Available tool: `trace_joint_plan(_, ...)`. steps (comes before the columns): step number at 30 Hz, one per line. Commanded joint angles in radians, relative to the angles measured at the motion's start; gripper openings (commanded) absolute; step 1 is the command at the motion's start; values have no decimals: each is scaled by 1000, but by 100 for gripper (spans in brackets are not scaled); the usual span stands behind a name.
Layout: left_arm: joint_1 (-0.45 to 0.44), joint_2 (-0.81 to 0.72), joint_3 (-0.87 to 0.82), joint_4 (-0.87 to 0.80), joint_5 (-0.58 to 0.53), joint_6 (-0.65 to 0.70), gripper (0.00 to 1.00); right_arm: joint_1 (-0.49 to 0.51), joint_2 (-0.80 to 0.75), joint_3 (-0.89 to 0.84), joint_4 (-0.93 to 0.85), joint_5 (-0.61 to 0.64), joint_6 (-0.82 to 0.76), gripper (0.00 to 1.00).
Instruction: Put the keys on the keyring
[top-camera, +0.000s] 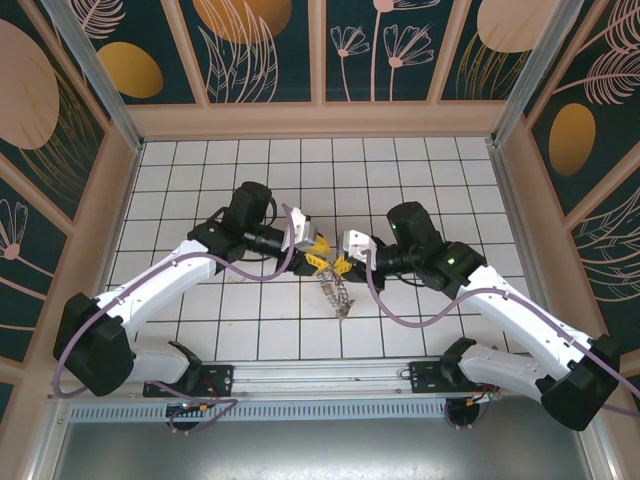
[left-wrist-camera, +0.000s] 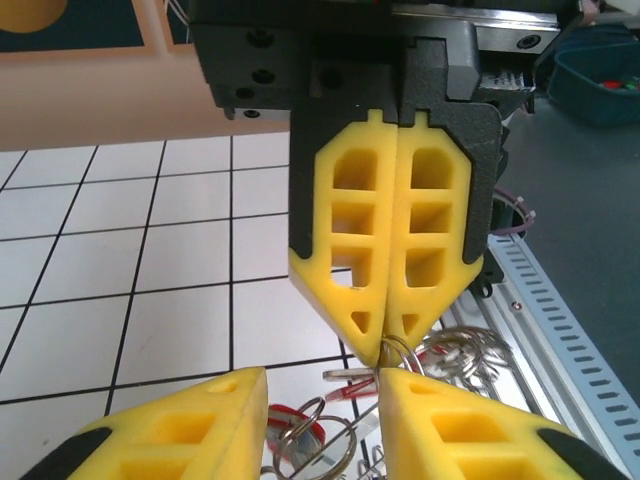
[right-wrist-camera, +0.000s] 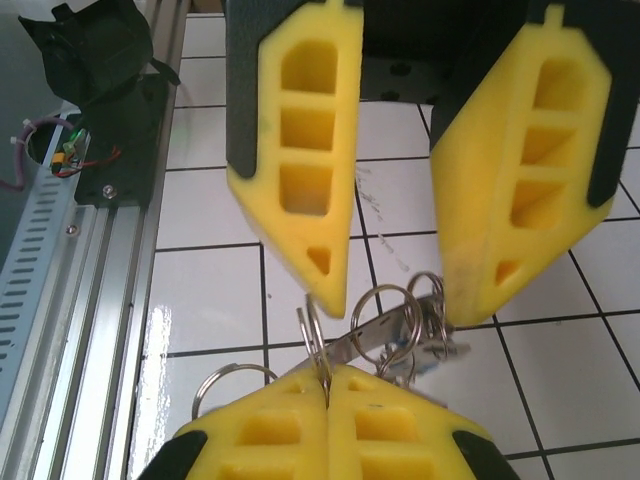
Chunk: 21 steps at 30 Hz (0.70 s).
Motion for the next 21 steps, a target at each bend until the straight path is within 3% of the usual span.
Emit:
trace_joint_plan(1,-11,-28,27,-106,-40,67,38,-9,-32,-22,71,-10,14,0)
trace_joint_plan(11,-12,-43,18,-118,-6,54,40,-17,0,-5,60,36,4,0)
trace_joint_plan(15,-12,-32,6,-85,-41,43,40,-18,15,0,93,43,23,0)
trace_joint_plan(21,-13,-24,-7,21,-77,2,30,-7,43,14,139,34,64,0)
